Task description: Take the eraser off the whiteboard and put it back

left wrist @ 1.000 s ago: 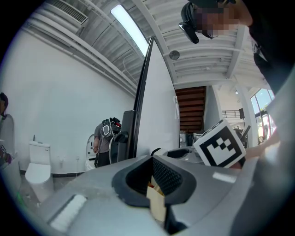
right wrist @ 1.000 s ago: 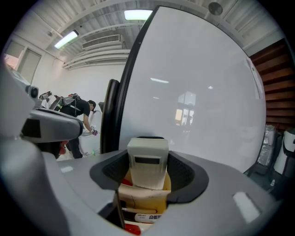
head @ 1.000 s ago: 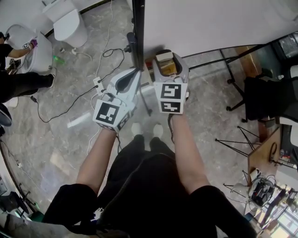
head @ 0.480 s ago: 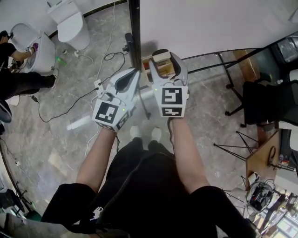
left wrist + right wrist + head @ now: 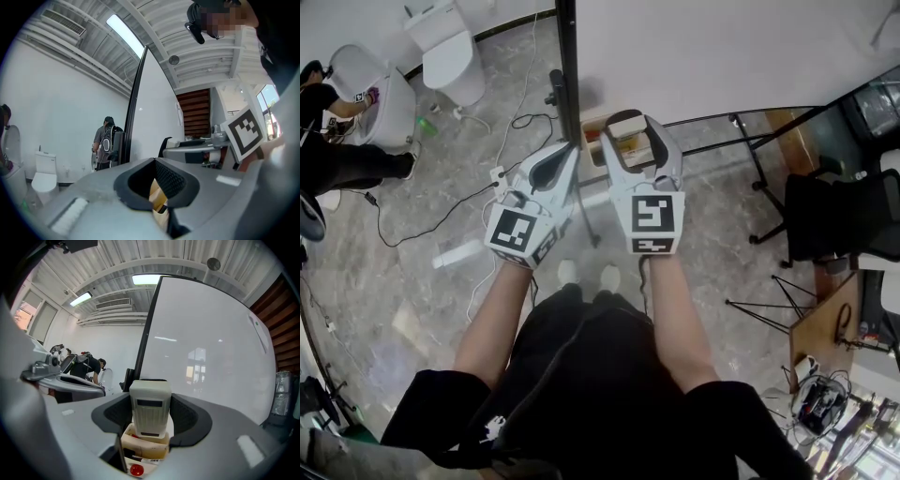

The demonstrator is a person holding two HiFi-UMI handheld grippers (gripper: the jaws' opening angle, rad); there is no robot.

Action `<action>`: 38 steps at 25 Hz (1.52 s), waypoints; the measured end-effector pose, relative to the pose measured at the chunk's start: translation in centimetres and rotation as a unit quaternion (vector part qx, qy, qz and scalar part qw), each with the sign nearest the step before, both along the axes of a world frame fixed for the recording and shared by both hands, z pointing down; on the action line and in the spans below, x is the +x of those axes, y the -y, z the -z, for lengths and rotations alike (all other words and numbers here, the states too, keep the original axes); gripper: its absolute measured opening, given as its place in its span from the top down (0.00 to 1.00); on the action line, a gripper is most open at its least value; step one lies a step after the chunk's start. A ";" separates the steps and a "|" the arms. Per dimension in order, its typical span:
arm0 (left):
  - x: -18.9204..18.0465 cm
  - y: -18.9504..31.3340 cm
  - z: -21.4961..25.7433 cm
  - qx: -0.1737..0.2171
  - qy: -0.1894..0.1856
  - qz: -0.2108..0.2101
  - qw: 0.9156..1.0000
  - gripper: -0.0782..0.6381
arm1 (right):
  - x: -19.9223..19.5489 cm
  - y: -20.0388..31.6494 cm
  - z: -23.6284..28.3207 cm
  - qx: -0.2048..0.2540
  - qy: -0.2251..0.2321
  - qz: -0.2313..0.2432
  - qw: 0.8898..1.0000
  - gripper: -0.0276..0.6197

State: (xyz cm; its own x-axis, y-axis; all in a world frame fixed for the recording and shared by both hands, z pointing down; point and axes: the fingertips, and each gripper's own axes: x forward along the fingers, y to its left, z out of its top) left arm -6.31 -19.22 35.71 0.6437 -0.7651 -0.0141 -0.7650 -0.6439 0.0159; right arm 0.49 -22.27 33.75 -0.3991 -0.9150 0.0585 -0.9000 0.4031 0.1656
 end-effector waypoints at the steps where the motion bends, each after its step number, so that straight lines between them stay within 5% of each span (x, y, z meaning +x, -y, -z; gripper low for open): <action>1: 0.1 -0.1 0.1 0.001 0.000 0.001 1.000 0.89 | 0.1 -0.3 0.2 0.002 0.000 0.002 1.000 0.55; 38: -0.7 -3.0 3.1 0.016 -0.019 0.000 1.000 0.89 | 1.8 -7.1 3.5 0.035 0.012 0.020 0.999 0.55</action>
State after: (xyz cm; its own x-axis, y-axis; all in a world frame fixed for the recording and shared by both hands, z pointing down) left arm -7.05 -16.20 32.64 0.6425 -0.7636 -0.0636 -0.7640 -0.6448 0.0239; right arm 2.33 -15.16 30.28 -0.4353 -0.9001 -0.0156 -0.8878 0.4264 0.1730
